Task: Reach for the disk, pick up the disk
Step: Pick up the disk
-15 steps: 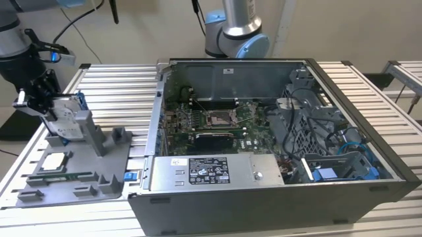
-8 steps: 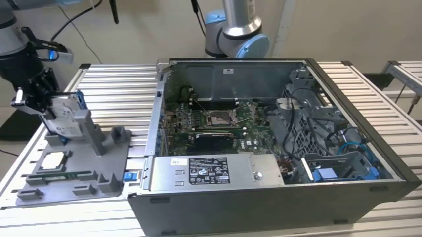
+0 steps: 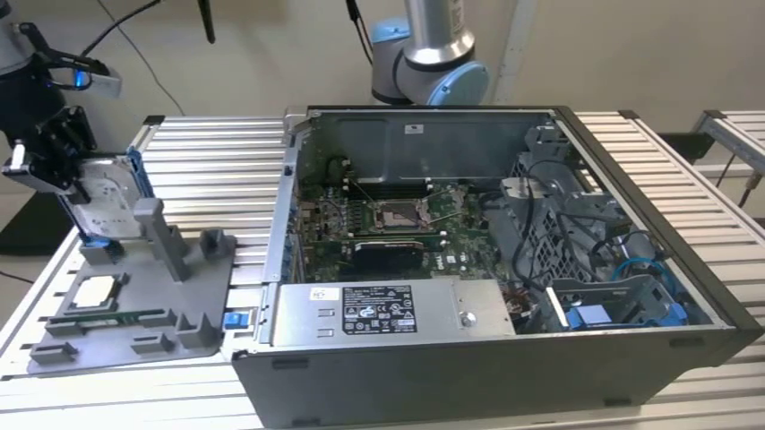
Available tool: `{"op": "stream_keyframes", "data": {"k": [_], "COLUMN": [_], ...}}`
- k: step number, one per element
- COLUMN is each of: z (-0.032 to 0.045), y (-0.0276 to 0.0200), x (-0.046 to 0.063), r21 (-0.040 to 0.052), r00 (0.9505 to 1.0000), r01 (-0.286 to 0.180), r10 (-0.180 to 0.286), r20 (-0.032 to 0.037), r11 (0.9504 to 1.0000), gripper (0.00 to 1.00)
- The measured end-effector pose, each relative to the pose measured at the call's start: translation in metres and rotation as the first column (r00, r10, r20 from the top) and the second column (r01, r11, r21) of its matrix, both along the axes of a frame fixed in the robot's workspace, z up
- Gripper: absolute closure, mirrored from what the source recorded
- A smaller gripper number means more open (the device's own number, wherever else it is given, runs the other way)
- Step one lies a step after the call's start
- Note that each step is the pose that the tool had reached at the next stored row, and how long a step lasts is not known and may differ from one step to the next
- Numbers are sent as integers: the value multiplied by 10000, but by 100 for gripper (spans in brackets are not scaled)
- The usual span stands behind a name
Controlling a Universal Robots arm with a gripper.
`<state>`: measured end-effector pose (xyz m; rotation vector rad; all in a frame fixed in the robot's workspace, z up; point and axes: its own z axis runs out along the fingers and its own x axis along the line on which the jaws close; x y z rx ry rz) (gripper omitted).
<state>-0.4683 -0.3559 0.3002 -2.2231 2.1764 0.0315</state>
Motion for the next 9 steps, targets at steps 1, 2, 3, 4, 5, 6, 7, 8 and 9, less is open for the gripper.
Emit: {"op": "stream_keyframes", "data": {"k": [1, 2, 3, 4, 5, 6, 7, 8, 9], "z": [46, 91, 137, 180, 229, 274, 317, 365, 410], "y": [0, 0, 0, 0, -1, 0, 0, 0, -1], "x": [-1, -1, -1, -2, -2, -2, -2, -2, -2], "r21": [0, 1, 1, 1, 0, 1, 1, 0, 0], "r00": [10000, 10000, 10000, 10000, 10000, 10000, 10000, 10000, 10000], "r01": [0, 1, 2, 2, 1, 1, 1, 1, 1], "r10": [0, -1, -2, -2, -1, -1, -1, -1, -1], "r20": [2, 4, 6, 7, 6, 8, 8, 6, 8], "r11": [10000, 10000, 10000, 10000, 10000, 10000, 10000, 10000, 10000], "gripper": [100, 100, 100, 100, 100, 100, 100, 100, 100]}}
